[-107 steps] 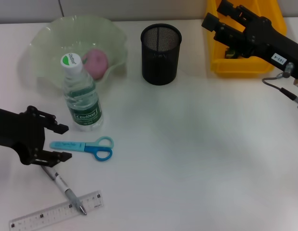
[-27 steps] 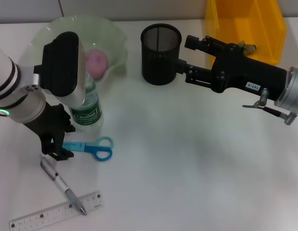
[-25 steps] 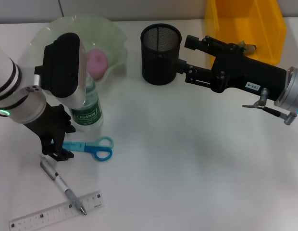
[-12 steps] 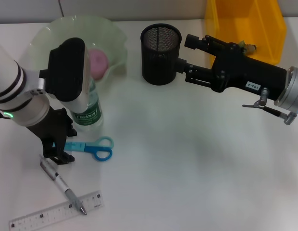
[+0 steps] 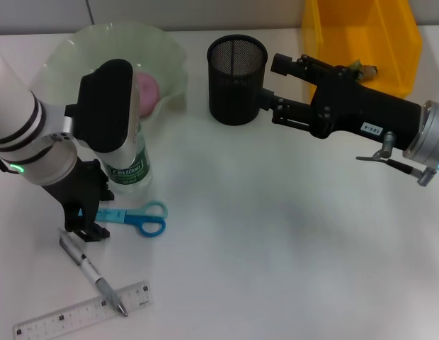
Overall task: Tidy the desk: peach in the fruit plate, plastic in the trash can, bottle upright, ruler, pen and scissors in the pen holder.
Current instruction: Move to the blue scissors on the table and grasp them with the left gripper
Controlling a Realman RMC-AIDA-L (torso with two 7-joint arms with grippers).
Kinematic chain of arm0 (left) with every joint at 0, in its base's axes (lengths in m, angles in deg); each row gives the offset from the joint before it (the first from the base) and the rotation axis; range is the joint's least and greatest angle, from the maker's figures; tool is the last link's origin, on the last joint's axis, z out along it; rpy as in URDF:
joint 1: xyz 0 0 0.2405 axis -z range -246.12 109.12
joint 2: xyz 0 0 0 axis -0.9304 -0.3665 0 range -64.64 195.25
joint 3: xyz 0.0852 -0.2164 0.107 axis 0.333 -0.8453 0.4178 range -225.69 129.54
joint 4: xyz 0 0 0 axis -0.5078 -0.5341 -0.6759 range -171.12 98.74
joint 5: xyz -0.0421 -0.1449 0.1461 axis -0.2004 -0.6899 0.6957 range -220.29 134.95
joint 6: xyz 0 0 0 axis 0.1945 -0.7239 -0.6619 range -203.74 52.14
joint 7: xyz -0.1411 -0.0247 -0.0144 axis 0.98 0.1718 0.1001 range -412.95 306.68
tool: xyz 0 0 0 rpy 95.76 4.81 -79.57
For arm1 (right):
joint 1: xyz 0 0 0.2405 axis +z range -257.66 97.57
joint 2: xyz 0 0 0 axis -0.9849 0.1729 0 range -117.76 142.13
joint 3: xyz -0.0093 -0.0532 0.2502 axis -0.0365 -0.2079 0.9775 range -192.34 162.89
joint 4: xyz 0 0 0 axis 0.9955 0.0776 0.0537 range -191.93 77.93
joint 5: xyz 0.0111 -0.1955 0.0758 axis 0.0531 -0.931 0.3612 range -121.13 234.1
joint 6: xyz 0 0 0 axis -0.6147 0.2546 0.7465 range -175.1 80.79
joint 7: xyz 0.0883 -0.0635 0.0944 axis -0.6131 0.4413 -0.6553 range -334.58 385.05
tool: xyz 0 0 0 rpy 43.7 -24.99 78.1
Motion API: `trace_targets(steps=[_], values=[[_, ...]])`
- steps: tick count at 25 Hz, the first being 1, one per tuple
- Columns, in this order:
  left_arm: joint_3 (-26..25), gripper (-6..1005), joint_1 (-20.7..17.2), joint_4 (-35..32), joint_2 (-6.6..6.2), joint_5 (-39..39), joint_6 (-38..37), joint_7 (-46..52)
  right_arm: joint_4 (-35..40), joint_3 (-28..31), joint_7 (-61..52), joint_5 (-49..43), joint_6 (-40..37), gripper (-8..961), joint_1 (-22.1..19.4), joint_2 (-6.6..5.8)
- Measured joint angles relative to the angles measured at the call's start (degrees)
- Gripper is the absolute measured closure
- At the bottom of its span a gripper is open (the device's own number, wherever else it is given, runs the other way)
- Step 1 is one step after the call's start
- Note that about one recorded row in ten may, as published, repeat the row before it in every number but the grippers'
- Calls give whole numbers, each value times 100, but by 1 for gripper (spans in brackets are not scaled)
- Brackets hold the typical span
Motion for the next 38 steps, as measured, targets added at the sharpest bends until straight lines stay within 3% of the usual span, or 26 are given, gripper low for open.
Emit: trace_targets(steps=[20,25,38], values=[[126,372,281,324,0,68,23,35,-5,0,19,19,-18,167,-35,4],[136,465,331,445,0,118,27,64,-5,0,22,20,-18,167,-35,4],[128,476,359,447,5,103,55,133,-5,0,23,18,-27,167,-39,4]])
